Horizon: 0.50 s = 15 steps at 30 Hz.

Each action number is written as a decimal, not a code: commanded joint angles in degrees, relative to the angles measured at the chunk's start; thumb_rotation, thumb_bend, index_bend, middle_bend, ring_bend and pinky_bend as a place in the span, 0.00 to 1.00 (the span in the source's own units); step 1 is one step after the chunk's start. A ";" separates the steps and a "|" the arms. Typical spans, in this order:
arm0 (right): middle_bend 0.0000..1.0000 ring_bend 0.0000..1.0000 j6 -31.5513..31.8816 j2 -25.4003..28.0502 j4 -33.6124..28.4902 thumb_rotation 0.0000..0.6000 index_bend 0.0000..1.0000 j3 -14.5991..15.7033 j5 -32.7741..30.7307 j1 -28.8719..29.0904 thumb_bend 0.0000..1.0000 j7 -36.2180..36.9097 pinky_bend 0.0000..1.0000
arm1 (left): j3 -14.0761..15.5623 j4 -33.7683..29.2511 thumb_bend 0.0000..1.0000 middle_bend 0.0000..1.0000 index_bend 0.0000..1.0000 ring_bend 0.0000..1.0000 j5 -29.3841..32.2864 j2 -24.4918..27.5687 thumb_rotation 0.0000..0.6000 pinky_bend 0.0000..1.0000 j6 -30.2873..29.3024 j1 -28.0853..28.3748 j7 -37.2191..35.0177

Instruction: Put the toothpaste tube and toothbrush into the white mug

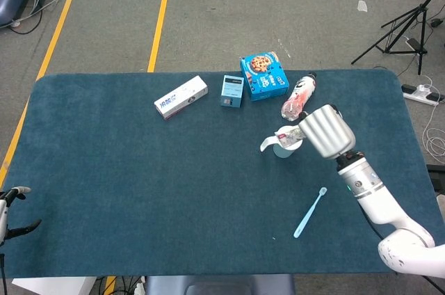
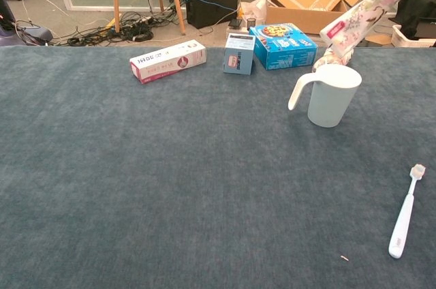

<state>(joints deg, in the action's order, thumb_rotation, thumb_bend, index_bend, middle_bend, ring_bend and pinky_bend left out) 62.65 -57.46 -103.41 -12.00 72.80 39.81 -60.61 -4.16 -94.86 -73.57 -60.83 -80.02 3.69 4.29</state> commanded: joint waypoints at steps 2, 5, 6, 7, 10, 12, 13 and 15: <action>1.00 1.00 -0.57 -1.99 2.45 1.00 0.70 -0.22 -3.67 1.31 0.19 -2.25 1.00 | 0.04 -0.07 0.00 0.40 0.31 0.33 -0.10 0.03 1.00 0.28 -0.04 -0.03 -0.04; 1.00 1.00 -0.83 -2.87 3.60 1.00 0.70 -0.04 -5.11 2.01 0.19 -3.06 1.00 | 0.00 -0.08 0.00 0.40 0.31 0.33 -0.12 0.08 1.00 0.28 -0.11 -0.06 -0.21; 1.00 1.00 -0.85 -3.03 3.83 1.00 0.70 0.08 -5.38 2.17 0.19 -3.34 1.00 | -0.02 -0.05 0.00 0.40 0.31 0.33 -0.08 0.10 1.00 0.28 -0.10 -0.06 -0.27; 1.00 1.00 -0.85 -3.18 4.09 1.00 0.70 0.22 -5.56 2.32 0.19 -3.58 1.00 | -0.02 -0.04 0.00 0.40 0.31 0.33 -0.06 0.12 1.00 0.28 -0.08 -0.07 -0.31; 1.00 1.00 -1.06 -3.56 5.09 1.00 0.70 1.14 -5.82 2.62 0.19 -4.44 1.00 | -0.07 -0.05 0.00 0.40 0.31 0.33 -0.08 0.15 1.00 0.28 -0.08 -0.05 -0.41; 1.00 1.00 -1.27 -3.96 5.97 1.00 0.70 1.87 -6.13 2.74 0.19 -5.00 1.00 | -0.01 -0.09 0.00 0.40 0.31 0.33 -0.17 0.17 1.00 0.28 -0.09 -0.06 -0.39; 1.00 1.00 -1.37 -4.18 6.36 1.00 0.70 2.12 -6.33 2.80 0.19 -5.06 1.00 | 0.00 -0.10 0.00 0.40 0.31 0.33 -0.19 0.18 1.00 0.28 -0.08 -0.06 -0.40; 1.00 1.00 -1.64 -4.74 7.37 1.00 0.70 2.65 -6.73 2.96 0.19 -5.17 1.00 | 0.00 -0.08 0.00 0.40 0.31 0.33 -0.15 0.15 1.00 0.28 -0.06 -0.06 -0.37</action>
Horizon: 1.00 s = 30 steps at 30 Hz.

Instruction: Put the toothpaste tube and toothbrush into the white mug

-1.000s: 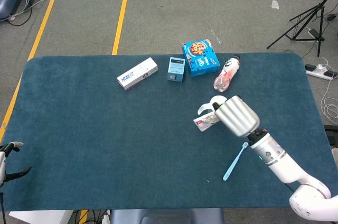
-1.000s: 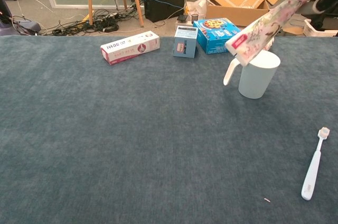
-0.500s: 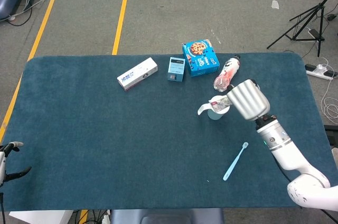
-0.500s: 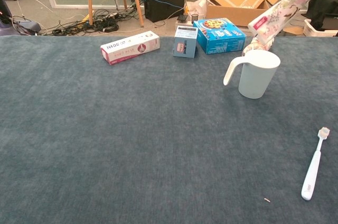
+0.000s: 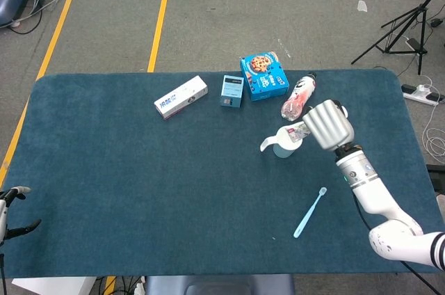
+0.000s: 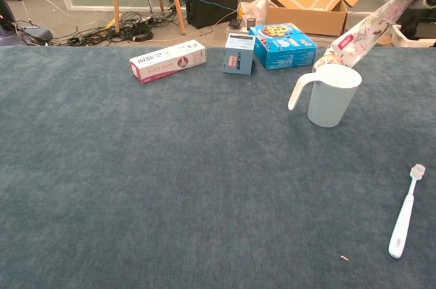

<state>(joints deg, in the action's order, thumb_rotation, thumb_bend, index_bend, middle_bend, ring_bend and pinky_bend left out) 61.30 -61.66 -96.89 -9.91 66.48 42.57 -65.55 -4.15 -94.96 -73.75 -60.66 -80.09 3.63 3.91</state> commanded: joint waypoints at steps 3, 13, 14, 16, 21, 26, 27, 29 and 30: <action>1.00 1.00 -0.75 -1.34 2.19 1.00 0.70 1.07 -1.05 0.61 0.19 -0.33 1.00 | -0.03 0.06 0.00 0.40 0.31 0.33 0.12 -0.04 1.00 0.28 0.09 0.03 0.04; 1.00 1.00 -2.00 -4.31 5.20 1.00 0.70 1.83 -2.67 2.45 0.19 0.05 1.00 | -0.06 0.07 0.00 0.40 0.31 0.33 0.15 0.08 1.00 0.28 0.21 0.04 -0.32; 1.00 1.00 -2.12 -4.63 5.44 1.00 0.70 1.89 -2.81 2.65 0.19 0.05 1.00 | -0.08 0.06 0.00 0.40 0.31 0.33 0.14 0.10 1.00 0.28 0.18 0.03 -0.37; 1.00 1.00 -2.31 -5.33 5.94 1.00 0.70 2.07 -3.03 3.06 0.19 -0.03 1.00 | -0.08 0.03 0.00 0.40 0.31 0.33 0.11 0.19 1.00 0.28 0.10 -0.03 -0.56; 1.00 1.00 -2.57 -6.61 6.87 1.00 0.70 2.71 -3.59 3.80 0.19 -0.47 1.00 | -0.14 0.03 0.00 0.40 0.31 0.33 0.07 0.38 1.00 0.28 -0.04 -0.13 -0.92; 1.00 1.00 -2.72 -7.52 7.76 1.00 0.70 3.28 -4.64 4.30 0.19 -1.12 1.00 | -0.14 -0.03 0.00 0.40 0.31 0.33 -0.02 0.43 1.00 0.28 -0.12 -0.15 -0.94; 1.00 1.00 -2.77 -7.72 8.03 1.00 0.70 3.36 -4.95 4.46 0.19 -1.30 1.00 | -0.14 -0.05 0.00 0.40 0.31 0.33 -0.04 0.43 1.00 0.28 -0.14 -0.15 -0.92; 1.00 1.00 -2.90 -8.06 8.46 1.00 0.70 3.46 -5.53 4.76 0.19 -1.53 1.00 | -0.11 -0.08 0.00 0.40 0.31 0.33 -0.06 0.41 1.00 0.28 -0.14 -0.16 -0.86; 1.00 1.00 -2.97 -8.23 8.64 1.00 0.70 3.49 -5.77 4.91 0.19 -1.62 1.00 | -0.09 -0.11 0.00 0.40 0.31 0.33 -0.08 0.41 1.00 0.28 -0.14 -0.16 -0.85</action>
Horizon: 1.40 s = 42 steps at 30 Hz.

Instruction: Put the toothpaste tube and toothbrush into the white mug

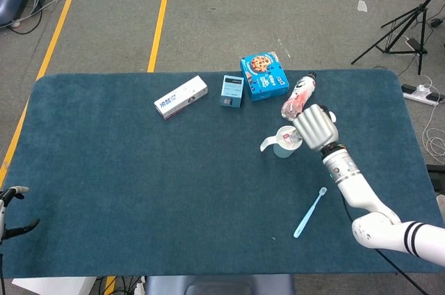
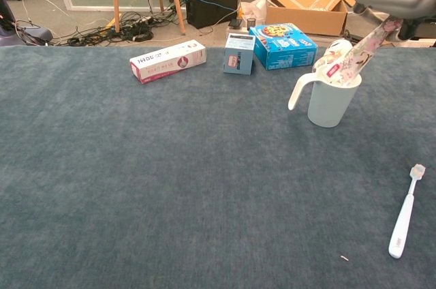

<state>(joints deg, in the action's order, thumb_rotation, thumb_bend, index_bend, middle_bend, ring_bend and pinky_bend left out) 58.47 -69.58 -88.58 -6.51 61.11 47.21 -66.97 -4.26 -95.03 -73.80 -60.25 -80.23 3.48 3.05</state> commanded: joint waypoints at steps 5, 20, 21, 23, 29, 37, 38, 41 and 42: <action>1.00 1.00 -1.04 -1.68 1.85 1.00 0.70 0.20 -2.02 1.44 0.19 -0.77 1.00 | 0.08 -0.08 0.00 0.40 0.31 0.33 -0.24 0.07 1.00 0.28 -0.13 -0.07 -0.08; 1.00 1.00 -3.49 -4.75 3.84 1.00 0.70 1.50 -5.37 5.11 0.19 -2.65 1.00 | -0.06 -0.16 0.00 0.40 0.31 0.33 -0.46 0.58 1.00 0.28 -0.57 -0.36 -1.17; 1.00 1.00 -3.48 -4.68 3.72 1.00 0.70 1.62 -5.56 5.22 0.19 -2.80 1.00 | -0.06 -0.18 0.00 0.40 0.32 0.33 -0.47 0.61 1.00 0.28 -0.62 -0.39 -1.21; 1.00 1.00 -3.39 -4.45 3.36 1.00 0.70 1.83 -5.96 5.37 0.19 -2.94 1.00 | -0.05 -0.18 0.00 0.40 0.31 0.33 -0.51 0.63 1.00 0.28 -0.64 -0.40 -1.24; 1.00 1.00 -3.36 -3.56 2.29 1.00 0.71 2.48 -7.44 5.95 0.19 -3.40 1.00 | 0.02 -0.18 0.00 0.40 0.31 0.33 -0.55 0.50 1.00 0.28 -0.56 -0.35 -0.86; 1.00 1.00 -4.09 -4.11 2.21 1.00 0.71 3.70 -10.06 7.47 0.19 -5.18 1.00 | -0.06 -0.08 0.00 0.40 0.31 0.33 -0.28 0.45 1.00 0.28 -0.36 -0.29 -0.81; 1.00 1.00 -4.09 -4.23 2.20 1.00 0.71 3.90 -10.52 7.69 0.19 -5.55 1.00 | -0.07 -0.07 0.00 0.40 0.32 0.33 -0.25 0.47 1.00 0.28 -0.33 -0.29 -0.89; 1.00 1.00 -4.02 -4.39 2.02 1.00 0.71 4.25 -11.44 8.13 0.19 -6.08 1.00 | -0.05 -0.08 0.00 0.40 0.32 0.33 -0.37 0.51 1.00 0.28 -0.36 -0.30 -1.02; 1.00 1.00 -3.98 -4.47 1.97 1.00 0.71 4.40 -11.81 8.33 0.19 -6.30 1.00 | -0.03 -0.08 0.00 0.40 0.32 0.33 -0.41 0.51 1.00 0.28 -0.37 -0.31 -1.04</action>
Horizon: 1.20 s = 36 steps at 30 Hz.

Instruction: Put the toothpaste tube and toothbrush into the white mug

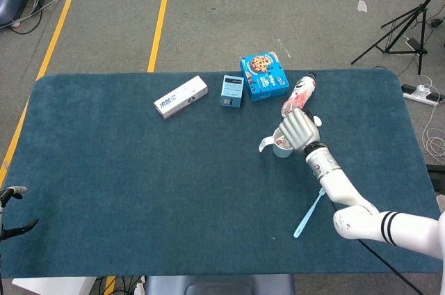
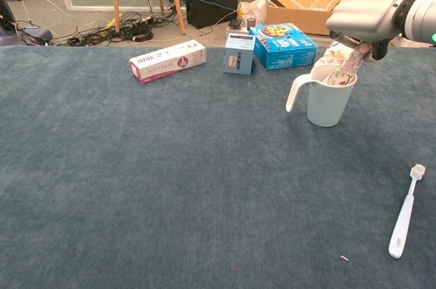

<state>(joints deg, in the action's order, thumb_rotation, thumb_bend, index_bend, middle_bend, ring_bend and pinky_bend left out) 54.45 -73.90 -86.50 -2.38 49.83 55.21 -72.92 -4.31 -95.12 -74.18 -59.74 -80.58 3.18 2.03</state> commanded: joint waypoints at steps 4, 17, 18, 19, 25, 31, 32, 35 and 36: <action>1.00 1.00 0.10 -0.35 -0.27 1.00 0.71 0.69 -1.83 1.01 0.19 -0.98 1.00 | 0.02 -0.01 0.00 0.40 0.32 0.33 -0.05 0.02 1.00 0.28 -0.01 -0.02 -0.07; 1.00 1.00 -0.15 -1.77 -0.34 1.00 0.71 1.97 -6.29 3.58 0.19 -2.62 1.00 | 0.05 0.05 0.00 0.40 0.32 0.33 -0.07 0.08 1.00 0.28 0.15 0.00 -0.28; 1.00 1.00 -0.10 -1.91 -0.36 1.00 0.71 2.14 -6.67 3.80 0.19 -2.80 1.00 | 0.04 0.05 0.00 0.40 0.32 0.33 -0.07 0.10 1.00 0.28 0.12 -0.02 -0.32; 1.00 1.00 -0.06 -2.01 -0.33 1.00 0.71 2.27 -6.85 3.96 0.19 -2.90 1.00 | 0.04 0.05 0.00 0.40 0.31 0.33 -0.10 0.10 1.00 0.28 0.09 -0.02 -0.35; 1.00 1.00 0.31 -2.55 -0.28 1.00 0.70 2.87 -8.07 4.78 0.19 -2.95 1.00 | 0.09 -0.01 0.00 0.40 0.32 0.33 -0.25 0.13 1.00 0.28 -0.03 -0.08 -0.38; 1.00 1.00 0.87 -2.56 -0.68 1.00 0.57 3.22 -8.76 5.49 0.19 -2.69 1.00 | 0.10 -0.07 0.00 0.40 0.31 0.33 -0.30 0.15 1.00 0.28 -0.10 -0.12 -0.40; 1.00 1.00 0.95 -2.55 -0.74 1.00 0.55 3.29 -8.84 5.58 0.19 -2.68 1.00 | 0.11 -0.08 0.00 0.40 0.32 0.33 -0.32 0.16 1.00 0.28 -0.11 -0.13 -0.44; 1.00 1.00 1.19 -2.61 -0.95 1.00 0.48 3.53 -9.03 5.86 0.19 -2.46 1.00 | 0.12 -0.13 0.00 0.40 0.31 0.33 -0.40 0.19 1.00 0.28 -0.20 -0.17 -0.46; 1.00 1.00 1.21 -2.63 -0.98 1.00 0.47 3.64 -9.05 5.93 0.19 -2.42 1.00 | 0.12 -0.14 0.00 0.40 0.31 0.33 -0.41 0.20 1.00 0.28 -0.21 -0.17 -0.48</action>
<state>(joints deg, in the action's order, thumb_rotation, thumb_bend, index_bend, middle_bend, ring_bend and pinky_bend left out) 55.65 -76.52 -87.45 1.22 40.79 61.11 -75.36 -4.19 -95.25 -74.60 -59.54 -80.80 3.01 1.55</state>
